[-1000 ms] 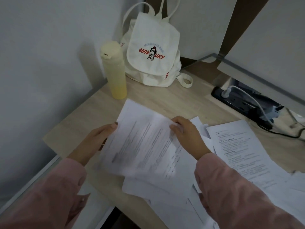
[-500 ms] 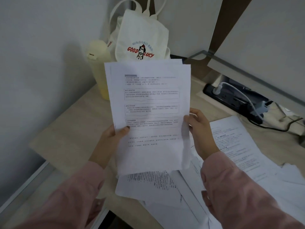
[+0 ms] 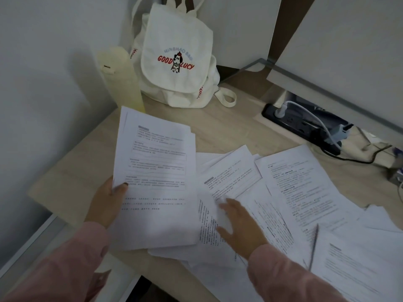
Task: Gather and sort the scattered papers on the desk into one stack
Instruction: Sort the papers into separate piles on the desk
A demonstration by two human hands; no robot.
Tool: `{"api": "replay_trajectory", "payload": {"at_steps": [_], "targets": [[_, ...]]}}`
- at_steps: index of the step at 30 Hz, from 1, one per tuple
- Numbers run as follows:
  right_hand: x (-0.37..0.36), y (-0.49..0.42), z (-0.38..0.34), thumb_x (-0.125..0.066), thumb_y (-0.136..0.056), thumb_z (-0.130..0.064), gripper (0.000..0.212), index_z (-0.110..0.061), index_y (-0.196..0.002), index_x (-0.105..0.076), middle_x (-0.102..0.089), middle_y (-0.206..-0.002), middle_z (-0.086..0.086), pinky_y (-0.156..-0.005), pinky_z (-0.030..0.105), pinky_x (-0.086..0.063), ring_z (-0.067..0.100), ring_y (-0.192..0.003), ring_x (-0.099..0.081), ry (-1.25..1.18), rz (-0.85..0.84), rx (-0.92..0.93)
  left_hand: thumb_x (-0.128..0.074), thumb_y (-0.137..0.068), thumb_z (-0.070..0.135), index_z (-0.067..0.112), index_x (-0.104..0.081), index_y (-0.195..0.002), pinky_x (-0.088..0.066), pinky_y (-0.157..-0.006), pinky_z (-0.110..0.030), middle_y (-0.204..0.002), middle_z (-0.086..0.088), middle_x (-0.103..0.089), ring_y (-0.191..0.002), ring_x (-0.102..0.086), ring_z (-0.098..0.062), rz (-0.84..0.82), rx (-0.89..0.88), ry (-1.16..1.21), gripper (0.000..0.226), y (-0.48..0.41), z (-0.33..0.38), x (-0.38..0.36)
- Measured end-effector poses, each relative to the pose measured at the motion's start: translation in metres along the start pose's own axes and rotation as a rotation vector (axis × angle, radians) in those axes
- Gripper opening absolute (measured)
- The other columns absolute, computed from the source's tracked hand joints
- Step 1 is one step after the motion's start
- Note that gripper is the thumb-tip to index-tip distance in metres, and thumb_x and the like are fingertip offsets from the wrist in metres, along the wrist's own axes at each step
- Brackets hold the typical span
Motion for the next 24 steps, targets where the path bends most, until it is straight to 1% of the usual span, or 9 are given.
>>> {"api": "replay_trajectory", "payload": {"at_steps": [2, 4, 7, 11, 16, 18, 20, 22, 24], "targets": [[-0.019, 0.006, -0.014, -0.063, -0.076, -0.044, 0.072, -0.018, -0.138, -0.037, -0.034, -0.149, 0.006, -0.11, 0.026, -0.023, 0.02, -0.134, -0.039, 0.176, -0.042, 0.141, -0.043, -0.096, 0.014, 0.011, -0.049, -0.132, -0.034, -0.092, -0.035, -0.131, -0.012, -0.055, -0.119, -0.05, -0.032, 0.018, 0.031, -0.023, 0.037, -0.001, -0.008, 0.003], [-0.034, 0.009, -0.025, -0.069, -0.052, -0.062, 0.089, -0.018, -0.126, -0.049, -0.057, -0.132, 0.003, -0.097, 0.023, -0.04, 0.016, -0.115, -0.059, 0.303, -0.107, 0.199, -0.043, -0.095, 0.013, 0.01, -0.048, -0.132, -0.035, -0.096, -0.038, -0.132, -0.014, -0.054, -0.121, -0.049, -0.034, 0.034, 0.054, -0.045, 0.037, -0.001, -0.014, 0.008], [-0.047, 0.009, -0.036, -0.066, -0.038, -0.071, 0.101, -0.016, -0.12, -0.047, -0.065, -0.121, 0.003, -0.085, 0.027, -0.053, 0.016, -0.107, -0.065, 0.386, -0.119, 0.25, -0.043, -0.095, 0.014, 0.009, -0.047, -0.133, -0.035, -0.101, -0.043, -0.133, -0.016, -0.053, -0.121, -0.048, -0.036, 0.058, 0.108, -0.057, 0.038, 0.001, -0.025, 0.02], [-0.059, 0.016, -0.043, -0.073, -0.034, -0.06, 0.1, -0.014, -0.12, -0.051, -0.066, -0.119, 0.01, -0.079, 0.032, -0.057, 0.023, -0.105, -0.066, 0.47, -0.139, 0.236, -0.044, -0.095, 0.017, 0.01, -0.045, -0.134, -0.034, -0.102, -0.045, -0.135, -0.015, -0.051, -0.122, -0.047, -0.036, 0.095, 0.176, -0.048, 0.04, 0.007, -0.041, 0.037], [-0.073, 0.021, -0.05, -0.086, -0.031, -0.03, 0.109, -0.009, -0.127, -0.038, -0.066, -0.118, 0.014, -0.071, 0.037, -0.059, 0.029, -0.104, -0.066, 0.447, -0.066, 0.176, -0.043, -0.094, 0.013, 0.011, -0.048, -0.133, -0.033, -0.1, -0.038, -0.127, -0.006, -0.053, -0.122, -0.047, -0.031, 0.14, 0.205, 0.062, 0.038, 0.023, -0.047, 0.044], [-0.07, 0.019, -0.048, -0.083, -0.039, -0.02, 0.093, -0.011, -0.122, -0.042, -0.069, -0.113, 0.009, -0.07, 0.033, -0.059, 0.024, -0.1, -0.068, 0.376, 0.022, 0.201, -0.044, -0.095, 0.015, 0.013, -0.048, -0.133, -0.032, -0.101, -0.039, -0.13, -0.005, -0.053, -0.123, -0.047, -0.03, 0.15, 0.218, 0.134, 0.038, 0.026, -0.051, 0.048], [-0.056, 0.016, -0.051, -0.063, -0.063, -0.01, 0.062, -0.015, -0.121, -0.043, -0.069, -0.112, 0.001, -0.071, 0.027, -0.058, 0.017, -0.1, -0.068, 0.245, 0.095, 0.168, -0.045, -0.094, 0.016, 0.015, -0.048, -0.133, -0.032, -0.102, -0.04, -0.133, -0.007, -0.053, -0.124, -0.047, -0.03, 0.163, 0.228, 0.201, 0.038, 0.028, -0.056, 0.053], [-0.041, 0.011, -0.05, -0.041, -0.086, -0.003, 0.048, -0.017, -0.132, -0.039, -0.059, -0.125, -0.003, -0.089, 0.03, -0.05, 0.018, -0.113, -0.059, 0.084, 0.131, 0.025, -0.047, -0.094, 0.015, 0.015, -0.049, -0.132, -0.032, -0.102, -0.04, -0.13, -0.006, -0.053, -0.123, -0.047, -0.028, 0.173, 0.238, 0.254, 0.038, 0.03, -0.061, 0.058], [-0.029, 0.009, -0.045, -0.033, -0.096, -0.012, 0.039, -0.016, -0.134, -0.042, -0.056, -0.128, 0.007, -0.095, 0.031, -0.042, 0.026, -0.115, -0.054, -0.204, 0.097, -0.215, -0.048, -0.094, 0.015, 0.016, -0.05, -0.131, -0.033, -0.101, -0.039, -0.123, -0.002, -0.054, -0.118, -0.048, -0.025, 0.158, 0.245, 0.292, 0.037, 0.032, -0.064, 0.063]]}}
Point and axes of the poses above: each hand's wrist, its own y-axis away from the middle knuckle, its own x-axis out of the back of the hand, z = x × y, the point moved 2 cm from there along -y, towards the middle knuckle
